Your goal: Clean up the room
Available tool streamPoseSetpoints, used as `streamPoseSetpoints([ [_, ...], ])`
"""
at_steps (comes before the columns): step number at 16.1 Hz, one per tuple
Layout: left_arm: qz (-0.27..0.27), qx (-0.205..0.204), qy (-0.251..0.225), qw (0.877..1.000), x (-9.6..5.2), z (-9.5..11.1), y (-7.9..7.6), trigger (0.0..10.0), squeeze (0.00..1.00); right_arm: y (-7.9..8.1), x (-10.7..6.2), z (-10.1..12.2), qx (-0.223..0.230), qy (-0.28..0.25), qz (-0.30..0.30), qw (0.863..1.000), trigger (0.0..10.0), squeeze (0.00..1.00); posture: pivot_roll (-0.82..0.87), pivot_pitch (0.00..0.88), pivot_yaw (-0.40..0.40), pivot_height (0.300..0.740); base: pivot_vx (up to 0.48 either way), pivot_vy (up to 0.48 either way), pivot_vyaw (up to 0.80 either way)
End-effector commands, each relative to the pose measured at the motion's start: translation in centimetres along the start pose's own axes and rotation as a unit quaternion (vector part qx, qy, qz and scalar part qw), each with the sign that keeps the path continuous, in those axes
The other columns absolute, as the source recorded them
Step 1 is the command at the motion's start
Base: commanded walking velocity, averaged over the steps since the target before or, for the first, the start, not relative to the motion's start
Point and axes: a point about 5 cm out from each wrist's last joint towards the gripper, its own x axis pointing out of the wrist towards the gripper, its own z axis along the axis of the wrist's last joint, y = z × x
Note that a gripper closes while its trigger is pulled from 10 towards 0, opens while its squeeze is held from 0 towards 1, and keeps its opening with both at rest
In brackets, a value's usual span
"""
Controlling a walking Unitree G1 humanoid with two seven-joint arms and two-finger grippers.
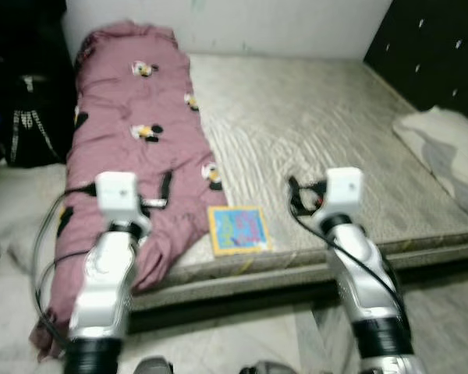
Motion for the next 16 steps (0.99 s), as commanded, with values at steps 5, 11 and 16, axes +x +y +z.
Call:
streamPoseSetpoints([
  [5,-0.027,-0.017,-0.022,0.999,-0.02,0.74,-1.06,10.0,0.0,-0.95,0.01,0.37,-0.008,-0.005,-0.013,1.0,10.0,0.0,0.0,0.0,-0.089,0.74,0.275,0.0,0.0],
  [11,-0.034,-0.021,-0.022,0.999,-0.01,0.77,-1.15,10.0,0.0,-0.97,0.05,0.41,-0.008,-0.005,-0.015,1.0,10.0,0.0,0.0,0.0,-0.087,0.74,0.4,0.0,0.0],
  [16,-0.024,-0.014,-0.014,1.0,0.12,0.52,-1.28,10.0,0.0,-1.05,0.03,0.4,-0.008,-0.005,-0.017,1.0,10.0,0.0,0.0,0.0,-0.086,0.74,0.159,0.0,0.0],
])
